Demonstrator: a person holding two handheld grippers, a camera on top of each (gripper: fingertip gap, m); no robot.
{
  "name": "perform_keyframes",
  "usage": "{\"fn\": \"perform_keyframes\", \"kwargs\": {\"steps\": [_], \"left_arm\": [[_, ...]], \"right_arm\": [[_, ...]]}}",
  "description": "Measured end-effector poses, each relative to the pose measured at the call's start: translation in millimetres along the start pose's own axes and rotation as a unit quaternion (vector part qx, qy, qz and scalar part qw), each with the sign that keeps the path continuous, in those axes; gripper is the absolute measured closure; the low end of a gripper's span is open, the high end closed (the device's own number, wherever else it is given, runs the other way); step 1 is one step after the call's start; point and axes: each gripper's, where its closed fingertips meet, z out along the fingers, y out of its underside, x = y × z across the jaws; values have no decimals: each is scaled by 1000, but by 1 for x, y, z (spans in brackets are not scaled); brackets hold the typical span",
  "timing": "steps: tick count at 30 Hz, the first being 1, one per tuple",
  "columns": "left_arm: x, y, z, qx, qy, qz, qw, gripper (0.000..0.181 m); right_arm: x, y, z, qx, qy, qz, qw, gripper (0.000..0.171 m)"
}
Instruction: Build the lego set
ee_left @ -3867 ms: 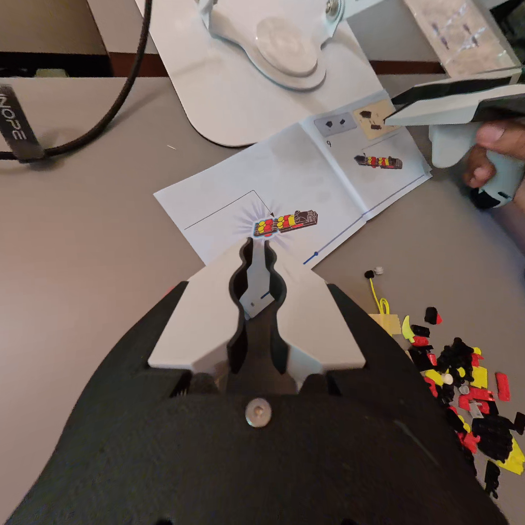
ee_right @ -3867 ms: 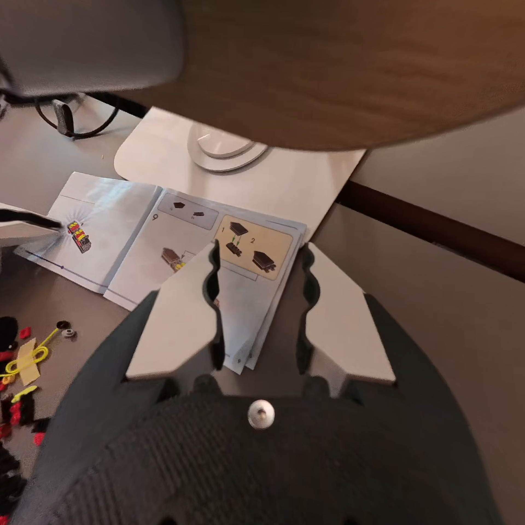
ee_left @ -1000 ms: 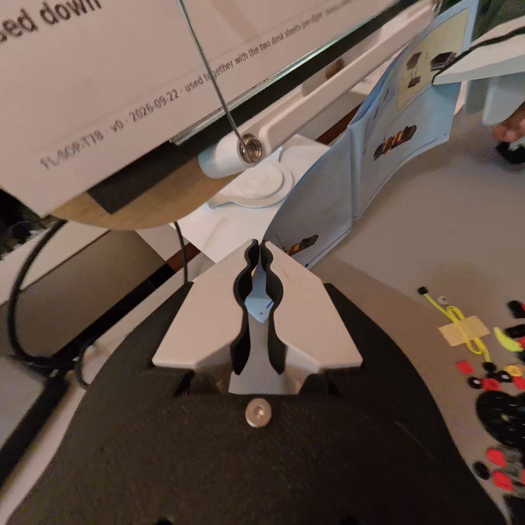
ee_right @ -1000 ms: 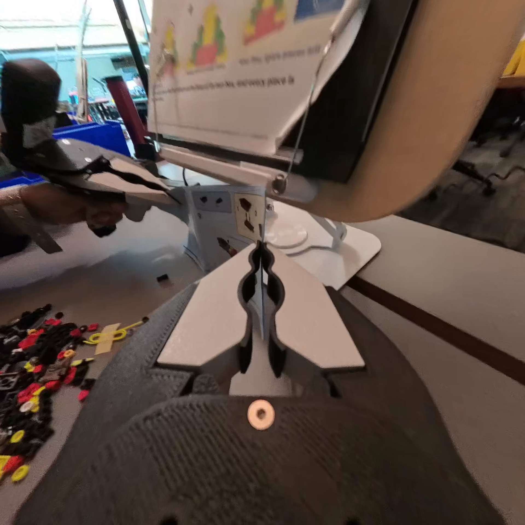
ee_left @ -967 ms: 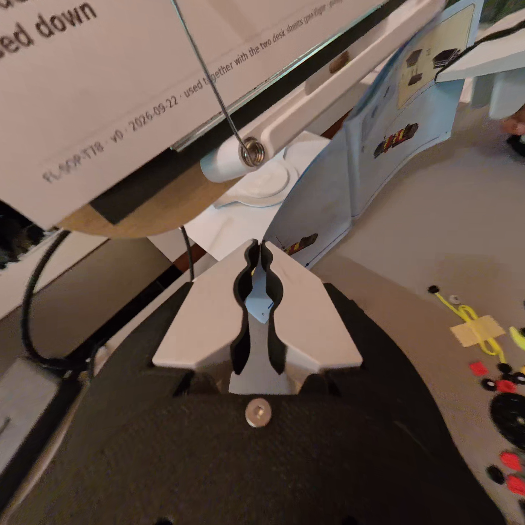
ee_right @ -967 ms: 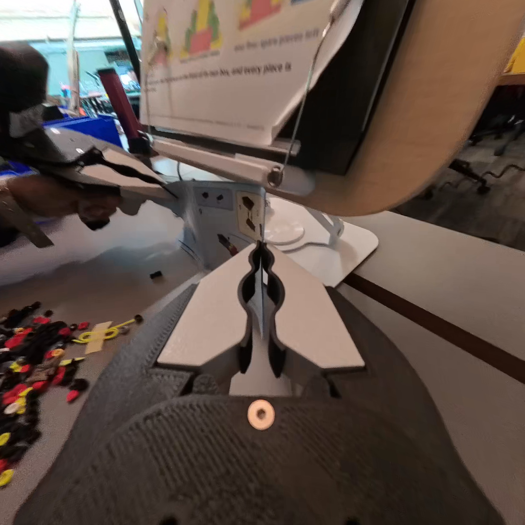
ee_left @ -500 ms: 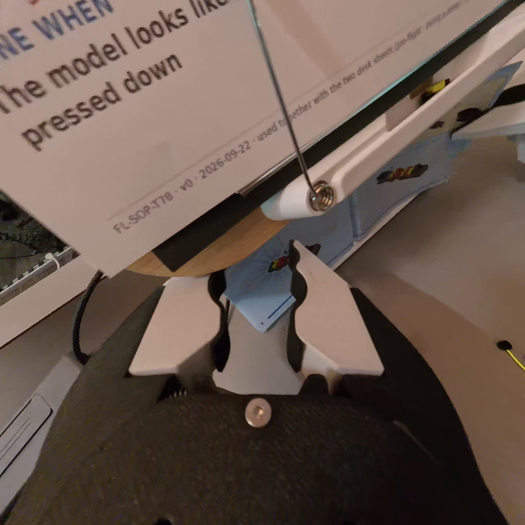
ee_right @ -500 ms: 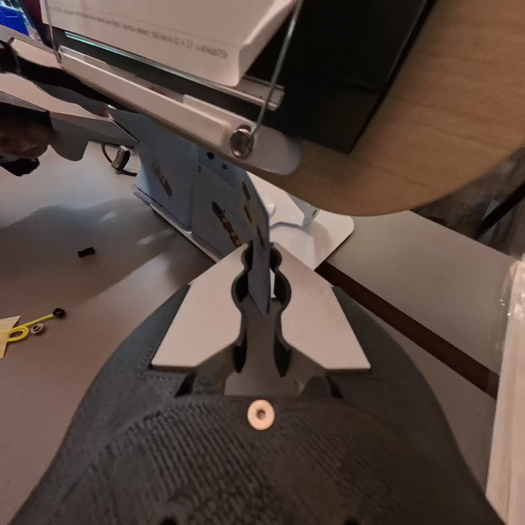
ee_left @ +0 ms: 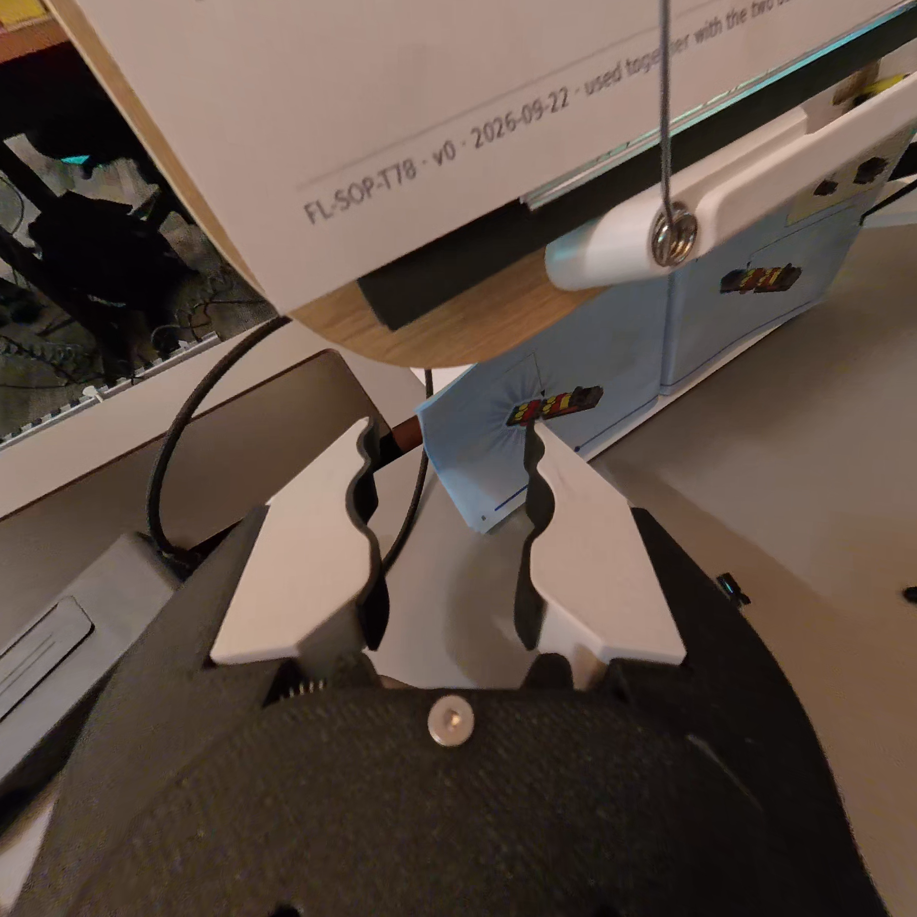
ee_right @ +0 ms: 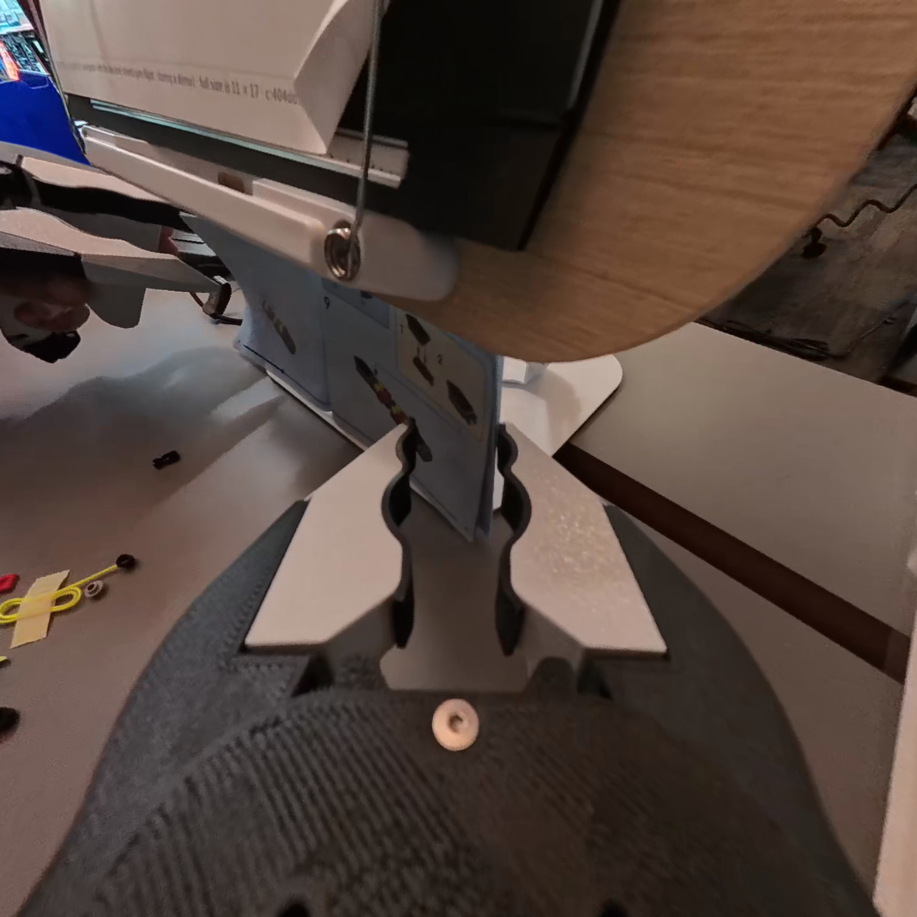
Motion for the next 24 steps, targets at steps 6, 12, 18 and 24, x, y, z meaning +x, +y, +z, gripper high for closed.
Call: {"fn": "perform_keyframes", "kwargs": {"steps": [6,12,18,24], "left_arm": [[-9,10,-5,-9,-18,-36,999,125],[32,32,-34,-39,50,-43,997,133],[119,56,-53,-140,209,-81,964,143],[118,68,-31,-172,125,-12,977,145]], "right_arm": [[5,3,-7,0,29,15,999,131],[-9,1,-28,23,74,-11,997,125],[-65,-17,-45,35,23,-17,999,129],[-129,-51,-89,74,-11,-109,991,131]]}}
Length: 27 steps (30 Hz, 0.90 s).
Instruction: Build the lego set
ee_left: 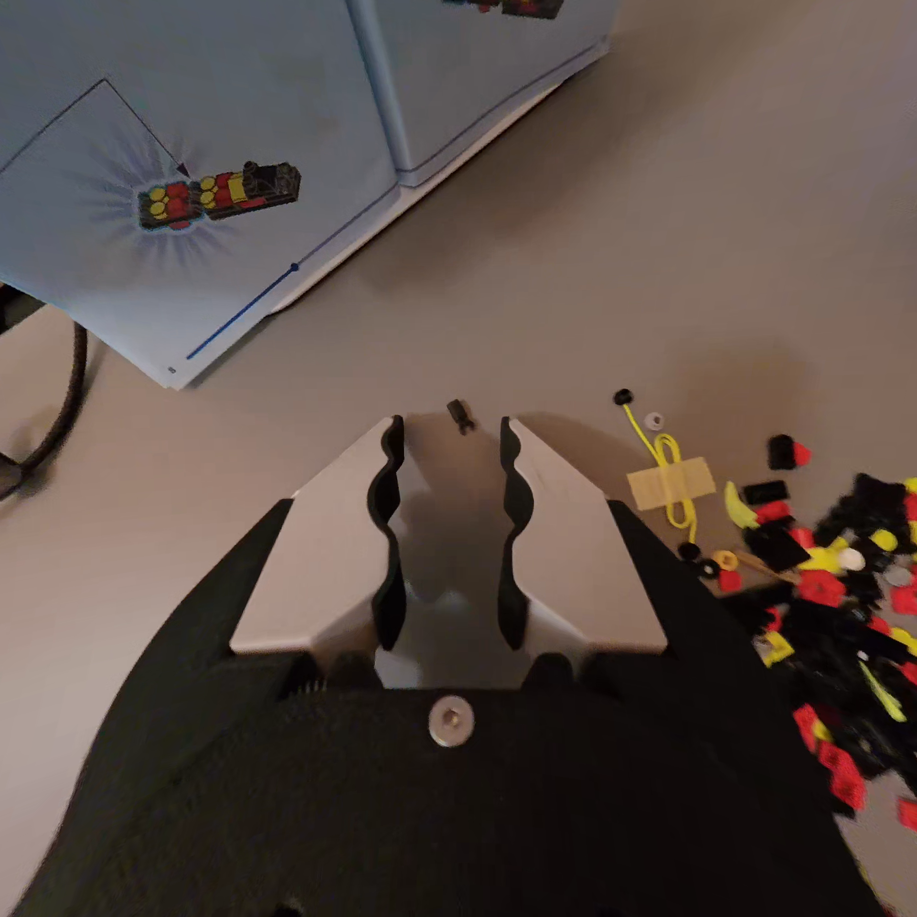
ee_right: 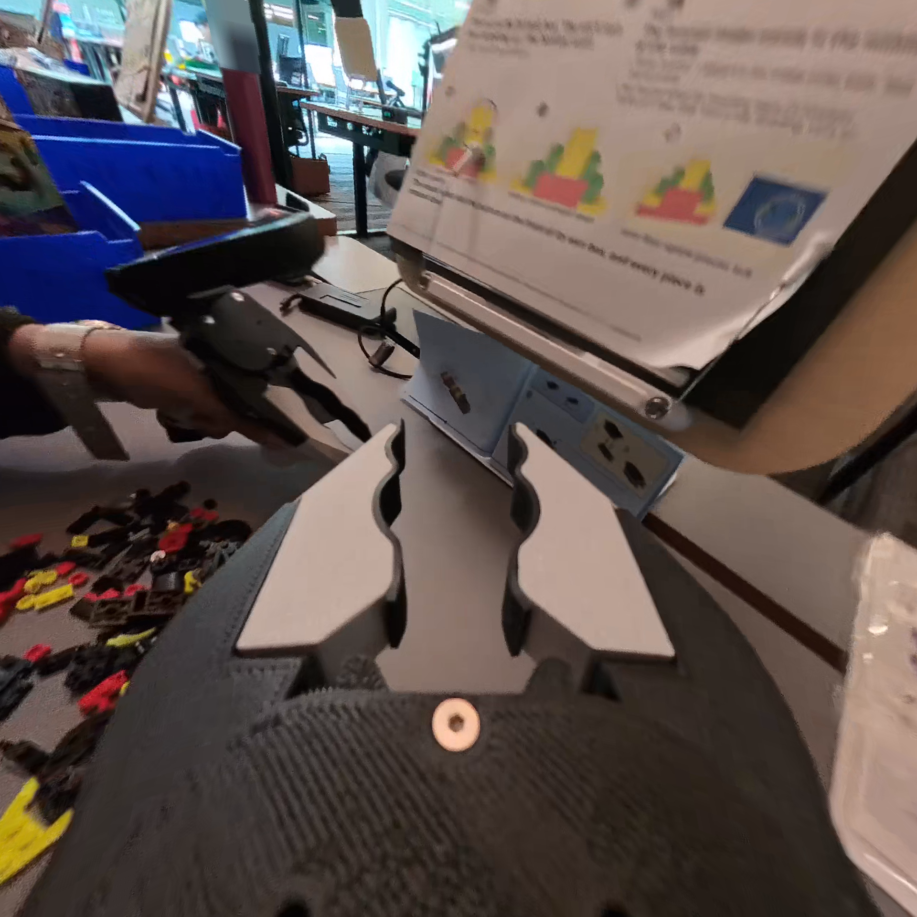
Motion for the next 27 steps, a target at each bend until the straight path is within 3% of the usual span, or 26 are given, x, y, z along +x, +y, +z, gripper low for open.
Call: {"fn": "perform_keyframes", "kwargs": {"steps": [2,3,4,5,9,15,20,22,27], "left_arm": [[-3,2,4,-7,-19,11,1000,151],[-1,2,4,-3,-16,9,1000,158],[3,2,3,0,-3,9,1000,177],[10,3,2,1,16,8,1000,178],[31,17,-10,-7,57,12,998,178],[66,59,-44,-35,96,77,992,176],[76,64,-64,-19,113,70,991,176],[73,68,-67,-27,101,56,993,152],[73,67,-92,16,44,40,998,146]], "right_arm": [[-11,-8,-16,6,7,-40,999,131],[-16,-9,-23,6,11,-58,998,132],[-21,-9,-31,4,14,-75,997,132],[-26,-8,-39,1,17,-88,996,133],[-52,3,-65,-3,2,-78,997,139],[-122,-41,-108,96,-145,123,977,143],[-139,-29,-120,73,-130,122,981,146],[-153,-30,-127,72,-142,153,975,141],[-182,-26,-155,51,-126,165,977,127]]}}
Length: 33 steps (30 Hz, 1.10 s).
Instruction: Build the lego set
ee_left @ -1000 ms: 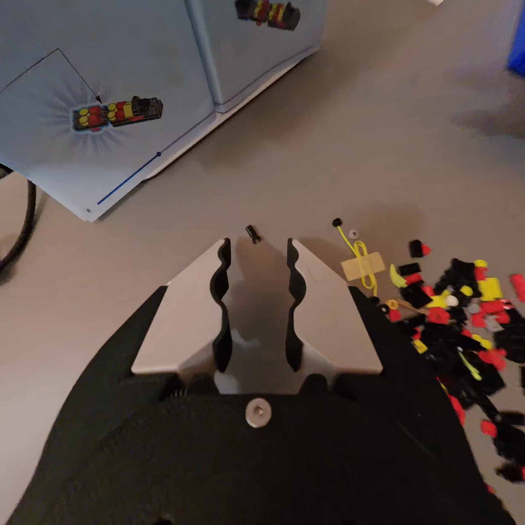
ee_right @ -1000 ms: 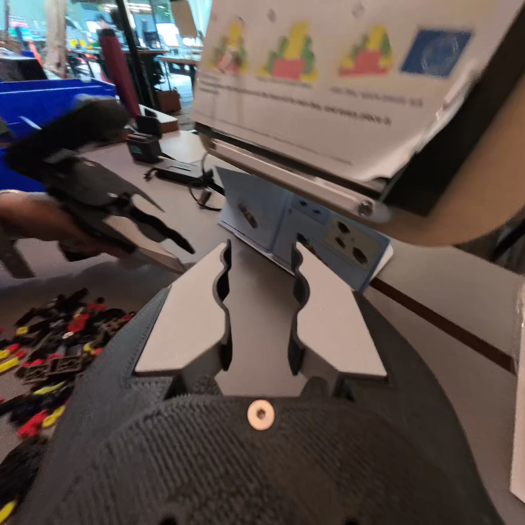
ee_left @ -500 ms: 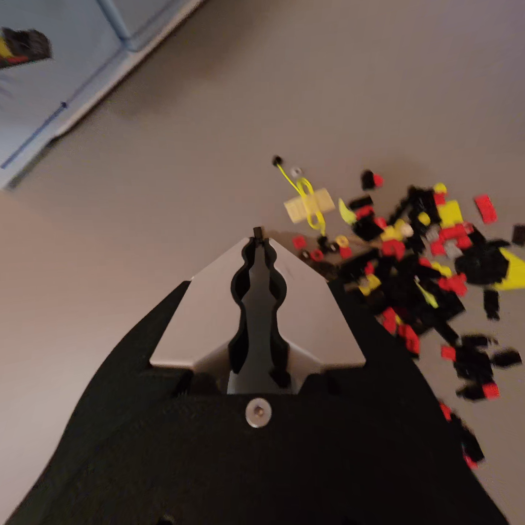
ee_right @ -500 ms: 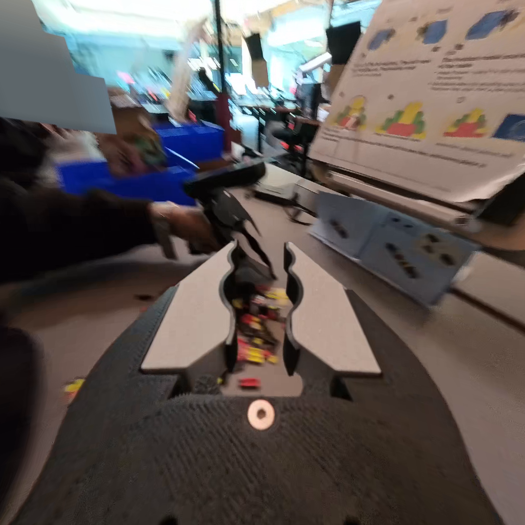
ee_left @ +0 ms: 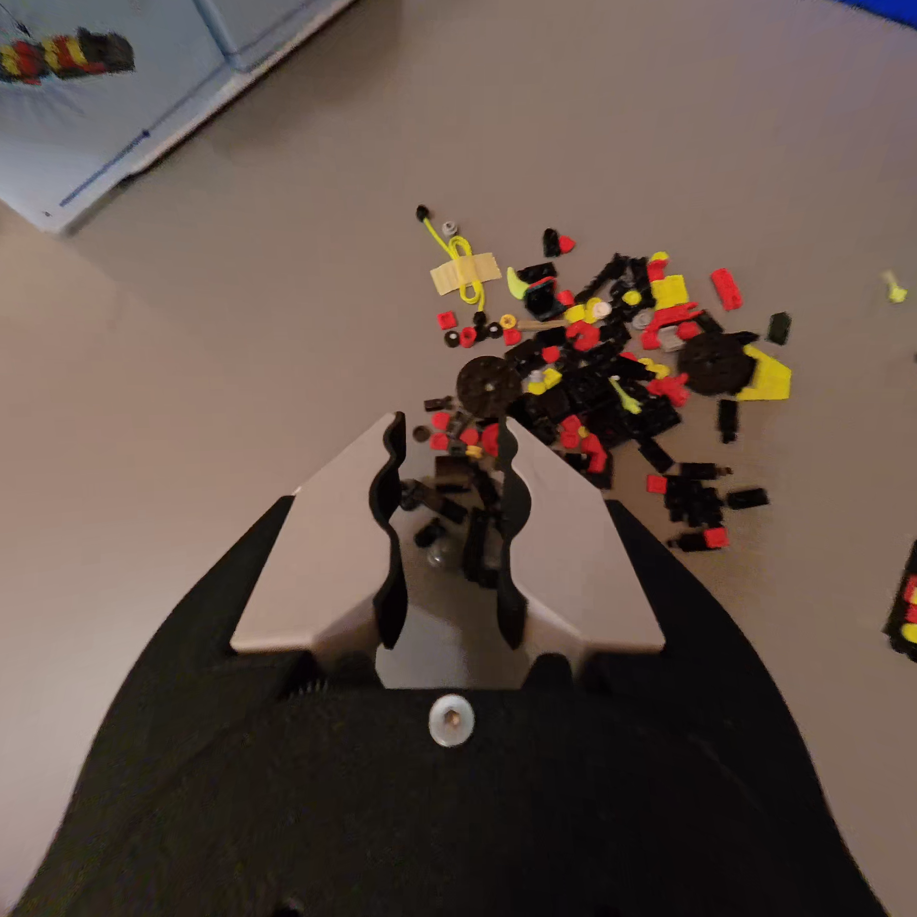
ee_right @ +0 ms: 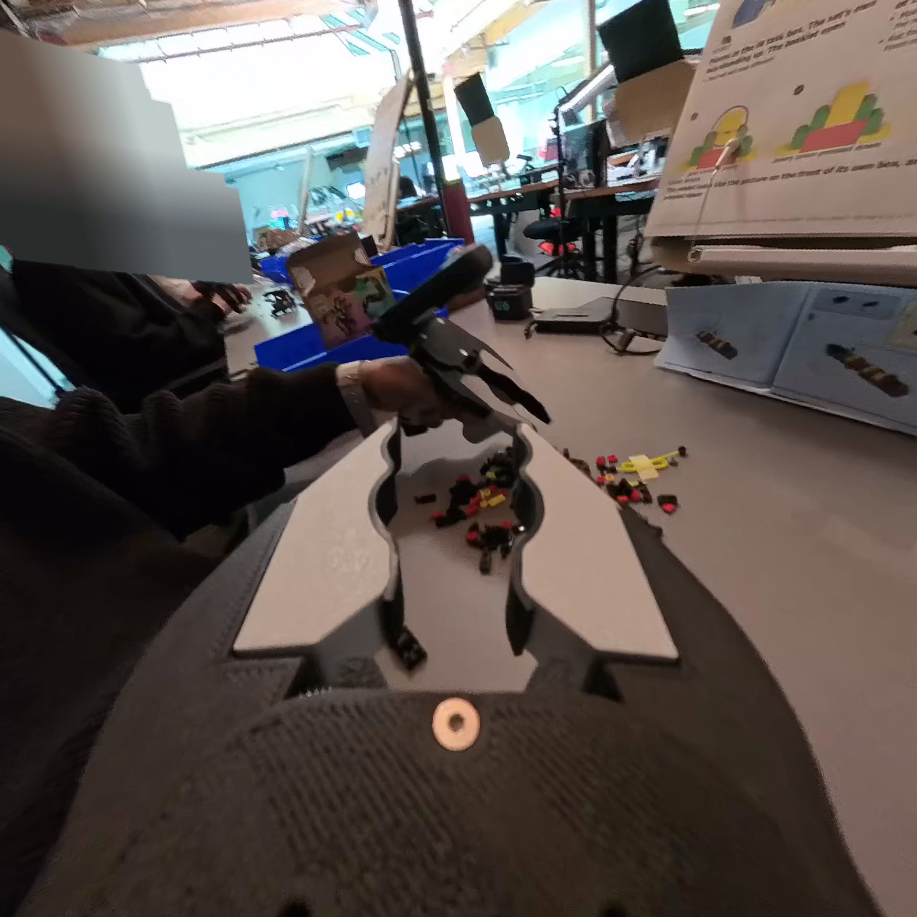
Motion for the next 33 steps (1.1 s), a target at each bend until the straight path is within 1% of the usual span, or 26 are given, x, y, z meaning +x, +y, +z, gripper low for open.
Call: {"fn": "perform_keyframes", "kwargs": {"steps": [2,4,5,7,8,10,11,12,14,16,17,20,23,24,25,26,27,28,29,30,31,32,33], "left_arm": [[14,-2,-15,30,-9,2,1000,146],[33,-2,-28,56,-14,9,998,141],[48,-1,-33,68,-4,4,998,137],[84,4,-39,75,27,-6,997,117],[102,9,-42,70,37,6,997,113],[128,15,-45,68,22,60,996,106],[138,15,-46,76,10,96,992,102],[145,15,-47,86,-4,135,987,103],[152,14,-42,99,-31,187,977,108],[155,16,-33,102,-29,188,977,107],[154,17,-30,105,-23,177,978,105],[146,14,-30,122,-8,150,981,100],[138,4,-39,153,-9,129,980,99],[132,-1,-42,168,-21,118,978,98],[124,-7,-48,188,-43,108,975,100],[115,-15,-55,215,-72,99,969,106],[106,-23,-64,242,-98,92,961,110],[99,-28,-71,261,-117,87,954,112],[93,-31,-76,273,-130,83,950,113],[89,-32,-79,278,-136,78,948,115],[85,-32,-81,283,-139,70,946,120],[81,-31,-82,288,-138,59,946,128],[82,-30,-81,290,-124,47,948,136]], "right_arm": [[-10,7,-12,-11,16,-19,1000,127],[-20,18,-22,-37,23,-33,998,129],[-25,22,-26,-49,22,-44,998,128],[-33,27,-28,-58,13,-65,996,125],[-37,26,-27,-59,3,-72,996,123],[-42,27,-21,-52,-14,-98,994,118],[-37,30,-18,-47,-4,-120,992,110],[-31,34,-15,-42,11,-142,989,98],[-16,46,-9,-40,46,-145,987,54],[-10,61,-3,-59,40,-115,991,39],[-9,62,-1,-54,36,-99,993,33],[-6,47,-2,-22,41,-106,993,37],[-6,45,-6,-39,59,-157,985,46],[-5,48,-7,-50,70,-177,980,48],[2,50,-8,-67,98,-203,972,52],[14,54,-10,-93,142,-238,956,54],[26,56,-14,-114,190,-282,933,51],[35,53,-19,-116,238,-332,905,54],[40,45,-25,-93,281,-385,874,66],[37,33,-31,-48,312,-432,845,85],[30,29,-34,-25,309,-462,831,108],[25,31,-33,-26,295,-463,836,125],[26,30,-33,-25,291,-432,853,126]]}}
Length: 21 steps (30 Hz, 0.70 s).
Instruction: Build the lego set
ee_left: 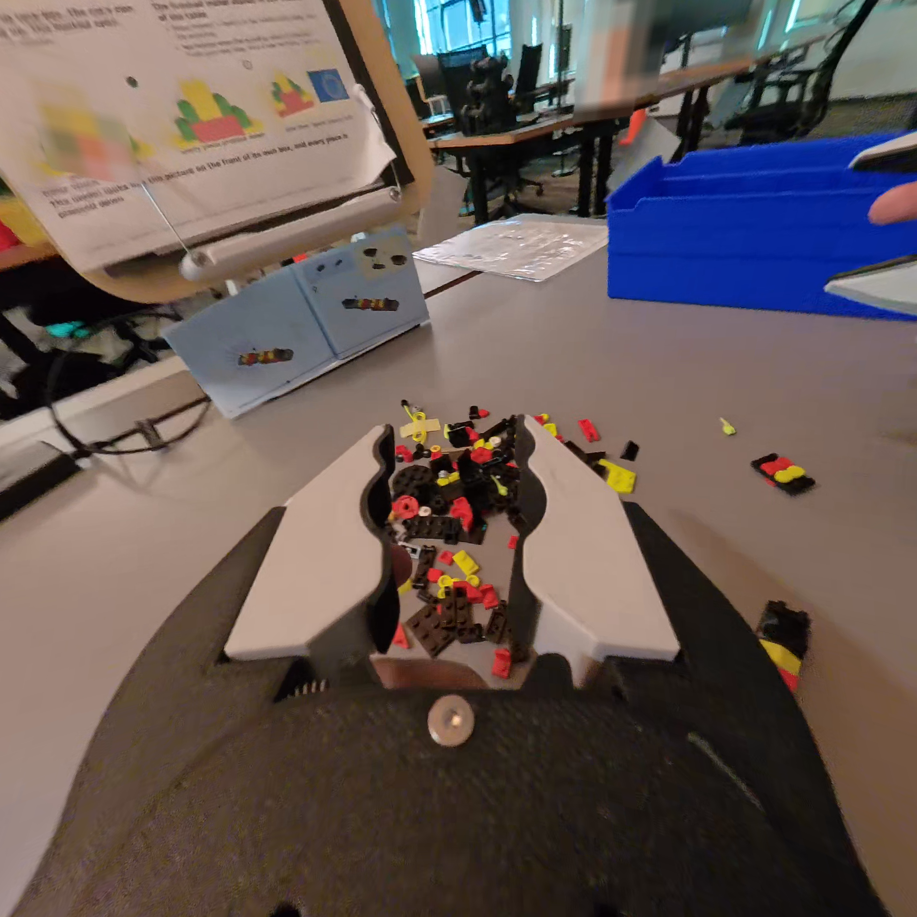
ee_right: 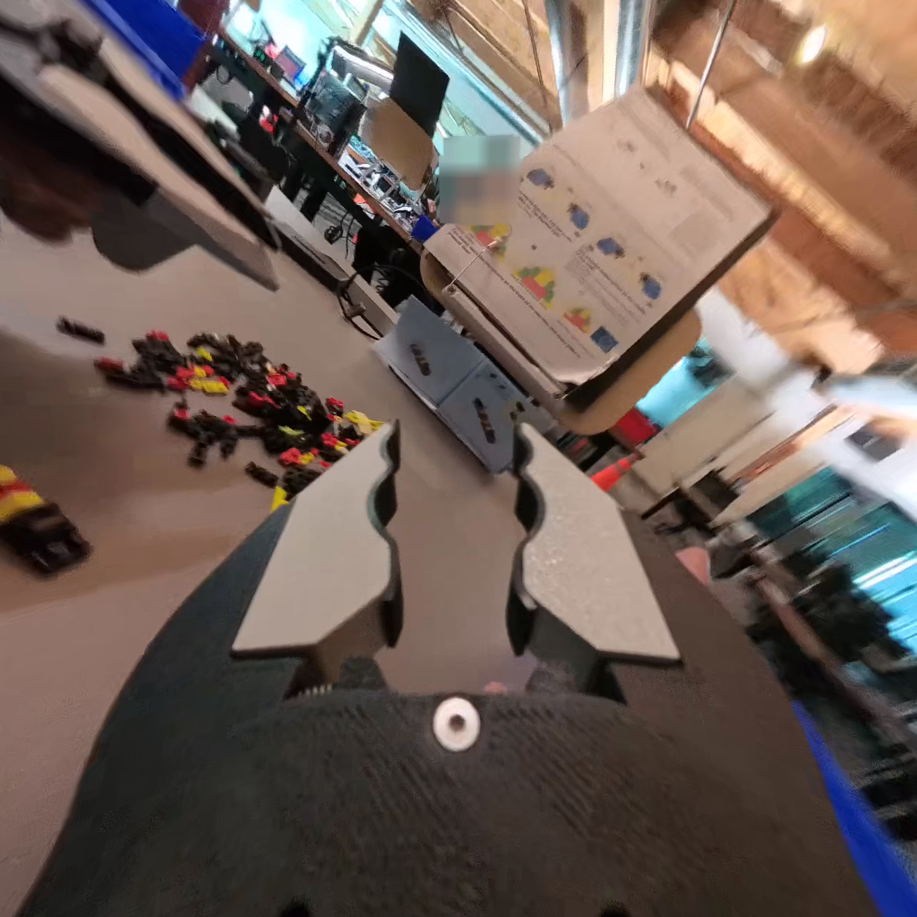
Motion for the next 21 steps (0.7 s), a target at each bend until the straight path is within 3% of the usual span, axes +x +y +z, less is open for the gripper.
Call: {"fn": "perform_keyframes", "kwargs": {"steps": [2,3,5,6,7,8,10,13,16,19,21], "left_arm": [[5,4,3,-1,27,-38,999,134],[6,7,4,-6,35,-53,998,132],[6,7,6,0,47,-82,996,140],[8,5,6,6,56,-95,994,143],[8,4,6,9,61,-107,992,154],[11,3,5,12,78,-116,990,181],[20,-6,2,27,122,-147,981,181],[13,-12,1,49,106,-186,976,181],[-1,-11,1,57,56,-193,978,181],[2,-3,5,-1,69,-283,957,181],[1,5,8,-21,60,-296,953,181]], "right_arm": [[10,1,2,-3,-2,98,995,97],[18,3,2,-1,2,137,991,94],[25,8,2,12,-12,172,985,115],[34,16,2,6,-2,176,984,112],[43,25,3,-3,10,184,983,103],[51,34,3,-15,17,197,980,100],[63,47,3,-30,27,233,972,93],[72,53,2,-27,30,261,964,90],[59,41,3,-6,-17,265,964,117],[55,21,0,43,-26,260,964,163],[52,13,-3,61,-31,254,965,171]]}}
